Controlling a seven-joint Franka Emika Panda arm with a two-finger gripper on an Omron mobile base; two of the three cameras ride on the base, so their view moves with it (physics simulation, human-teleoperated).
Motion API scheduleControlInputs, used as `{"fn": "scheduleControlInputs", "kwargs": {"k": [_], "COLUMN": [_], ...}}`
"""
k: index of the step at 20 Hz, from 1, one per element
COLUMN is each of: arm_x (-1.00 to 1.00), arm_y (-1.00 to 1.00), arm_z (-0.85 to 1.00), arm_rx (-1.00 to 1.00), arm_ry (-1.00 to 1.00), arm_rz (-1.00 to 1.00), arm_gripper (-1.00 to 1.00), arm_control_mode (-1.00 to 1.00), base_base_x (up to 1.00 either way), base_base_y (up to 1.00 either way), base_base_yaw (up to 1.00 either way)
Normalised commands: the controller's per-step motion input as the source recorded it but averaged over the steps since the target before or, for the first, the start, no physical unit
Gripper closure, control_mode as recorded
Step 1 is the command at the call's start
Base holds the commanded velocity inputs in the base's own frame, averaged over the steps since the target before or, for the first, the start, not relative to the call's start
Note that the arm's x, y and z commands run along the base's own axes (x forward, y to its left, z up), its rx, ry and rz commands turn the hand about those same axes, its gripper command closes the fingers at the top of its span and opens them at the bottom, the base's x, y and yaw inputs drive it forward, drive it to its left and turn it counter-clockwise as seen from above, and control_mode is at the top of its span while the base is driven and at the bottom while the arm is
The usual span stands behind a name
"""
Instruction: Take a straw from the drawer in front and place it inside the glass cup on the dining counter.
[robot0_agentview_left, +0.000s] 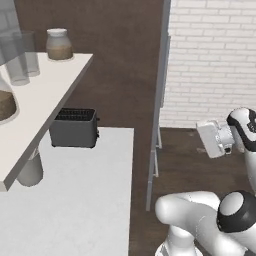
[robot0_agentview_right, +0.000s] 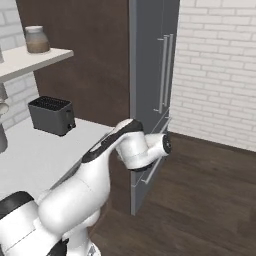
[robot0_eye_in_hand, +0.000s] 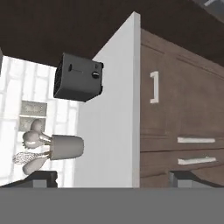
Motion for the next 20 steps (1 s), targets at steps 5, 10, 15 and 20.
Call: {"fn": "scheduleControlInputs", "kwargs": {"k": [5, 10, 15, 20], "arm_x": [0.27, 0.65, 0.47, 0.09], "arm_y": [0.00, 0.30, 0.52, 0.54], "arm_z": [-0.63, -0.62, -0.61, -0.57], "arm_rx": [0.30, 0.12, 0.00, 0.00], "arm_ry": [-0.03, -0.01, -0.08, -0.11], "arm_rz": [0.05, 0.07, 0.05, 0.05], "arm_gripper": [-1.00, -1.00, -1.00, -1.00], "arm_control_mode": [-1.00, -1.00, -1.00, -1.00], "base_base_x": [0.00, 0.00, 0.00, 0.00], "base_base_y": [0.00, 0.00, 0.00, 0.00], "base_base_yaw": [0.00, 0.00, 0.00, 0.00]}}
